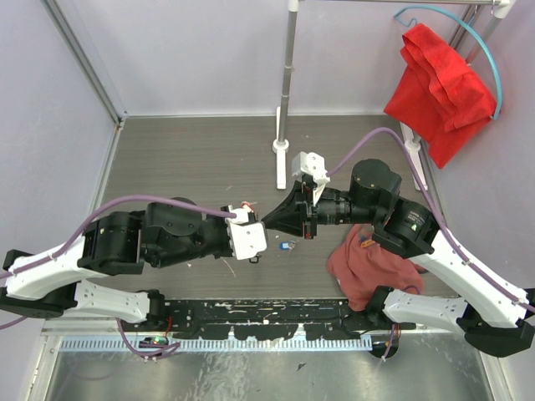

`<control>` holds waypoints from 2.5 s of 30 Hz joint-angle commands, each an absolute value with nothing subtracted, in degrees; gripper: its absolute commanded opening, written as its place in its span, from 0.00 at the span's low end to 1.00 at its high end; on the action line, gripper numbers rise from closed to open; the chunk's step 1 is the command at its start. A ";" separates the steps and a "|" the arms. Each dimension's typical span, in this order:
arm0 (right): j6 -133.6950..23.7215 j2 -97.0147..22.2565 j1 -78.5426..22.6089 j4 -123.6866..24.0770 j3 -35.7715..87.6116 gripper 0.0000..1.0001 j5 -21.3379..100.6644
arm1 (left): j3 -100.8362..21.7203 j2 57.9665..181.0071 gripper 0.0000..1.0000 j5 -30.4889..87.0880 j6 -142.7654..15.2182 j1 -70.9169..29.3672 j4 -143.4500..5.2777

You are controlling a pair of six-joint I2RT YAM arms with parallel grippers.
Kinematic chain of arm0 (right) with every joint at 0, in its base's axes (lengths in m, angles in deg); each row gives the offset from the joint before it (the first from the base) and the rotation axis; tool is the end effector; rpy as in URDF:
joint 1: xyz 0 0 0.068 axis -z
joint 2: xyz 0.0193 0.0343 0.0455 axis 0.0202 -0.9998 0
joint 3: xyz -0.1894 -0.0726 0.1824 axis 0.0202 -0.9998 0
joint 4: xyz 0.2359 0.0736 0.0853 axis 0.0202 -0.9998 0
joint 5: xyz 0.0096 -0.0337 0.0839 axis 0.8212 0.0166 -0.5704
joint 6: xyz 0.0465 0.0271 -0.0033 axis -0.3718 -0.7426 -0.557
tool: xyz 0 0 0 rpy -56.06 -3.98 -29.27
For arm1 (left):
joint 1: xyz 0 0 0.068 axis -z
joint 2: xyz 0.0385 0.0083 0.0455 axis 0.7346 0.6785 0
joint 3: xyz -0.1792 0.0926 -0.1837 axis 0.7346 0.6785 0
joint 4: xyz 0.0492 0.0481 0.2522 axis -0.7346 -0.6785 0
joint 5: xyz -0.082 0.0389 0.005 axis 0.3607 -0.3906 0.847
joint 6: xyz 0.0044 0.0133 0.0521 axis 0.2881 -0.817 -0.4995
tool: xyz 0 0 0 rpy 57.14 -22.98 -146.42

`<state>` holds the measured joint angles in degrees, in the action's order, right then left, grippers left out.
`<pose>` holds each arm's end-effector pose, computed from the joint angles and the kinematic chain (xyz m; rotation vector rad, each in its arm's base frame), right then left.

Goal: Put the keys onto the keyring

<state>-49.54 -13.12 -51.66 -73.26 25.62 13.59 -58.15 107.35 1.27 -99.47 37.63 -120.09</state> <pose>0.1002 0.1649 0.4591 -1.1814 1.3541 1.1839 0.0285 -0.1894 0.4762 1.4460 1.2985 -0.3910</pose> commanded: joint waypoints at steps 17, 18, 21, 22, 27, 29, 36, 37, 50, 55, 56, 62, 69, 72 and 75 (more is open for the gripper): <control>-63.69 -10.62 -51.84 -62.82 26.41 0.00 24.08 | -51.59 101.00 0.40 -2.42 -100.65 37.72 -106.83; -64.59 -10.60 -51.83 -62.25 26.33 0.01 24.65 | -51.06 100.72 0.42 -3.14 -101.21 37.74 -105.97; -66.44 -10.76 -51.84 -61.54 26.55 0.01 25.88 | -49.33 100.30 0.69 -5.35 -103.17 37.77 -103.03; -67.00 -10.84 -51.83 -61.47 26.52 0.01 26.28 | -48.70 100.13 0.70 -6.13 -104.02 37.82 -101.83; -69.79 -10.94 -51.84 -59.52 26.01 0.00 27.13 | -45.83 100.10 0.72 -9.68 -108.21 37.88 -94.96; -70.48 -10.94 -51.84 -59.24 25.87 0.01 27.46 | -45.24 100.18 0.71 -10.16 -109.36 38.04 -92.71; -72.08 -10.18 -51.84 -57.64 25.02 0.01 27.87 | -44.15 100.61 0.43 -10.92 -111.34 38.22 -89.29; -72.27 -10.08 -51.84 -57.51 25.03 0.01 27.65 | -44.00 100.59 0.41 -10.84 -111.46 38.24 -89.05; -74.07 -8.34 -51.84 -55.04 24.09 0.01 28.23 | -42.69 100.15 0.32 -10.90 -111.57 38.24 -88.95; -74.64 -8.42 -51.84 -53.89 23.64 0.01 27.88 | -42.96 100.33 0.26 -10.47 -111.38 38.33 -89.29; -74.77 -8.42 -51.88 -53.49 23.47 0.01 27.80 | -42.93 100.43 0.26 -10.38 -111.34 38.31 -89.29; -75.24 -8.48 -51.84 -52.80 23.25 0.01 27.53 | -42.96 100.41 0.24 -10.31 -111.34 38.33 -89.31; -75.50 -8.68 -51.84 -52.85 22.81 0.01 27.62 | -43.51 100.16 0.26 -10.15 -111.36 38.37 -89.14; -75.48 -8.72 -51.84 -52.97 22.81 0.01 27.62 | -43.65 100.27 0.26 -10.02 -111.43 38.45 -89.12; -75.48 -8.74 -51.84 -53.23 22.68 0.01 27.77 | -43.76 100.29 0.27 -10.11 -111.59 38.53 -88.90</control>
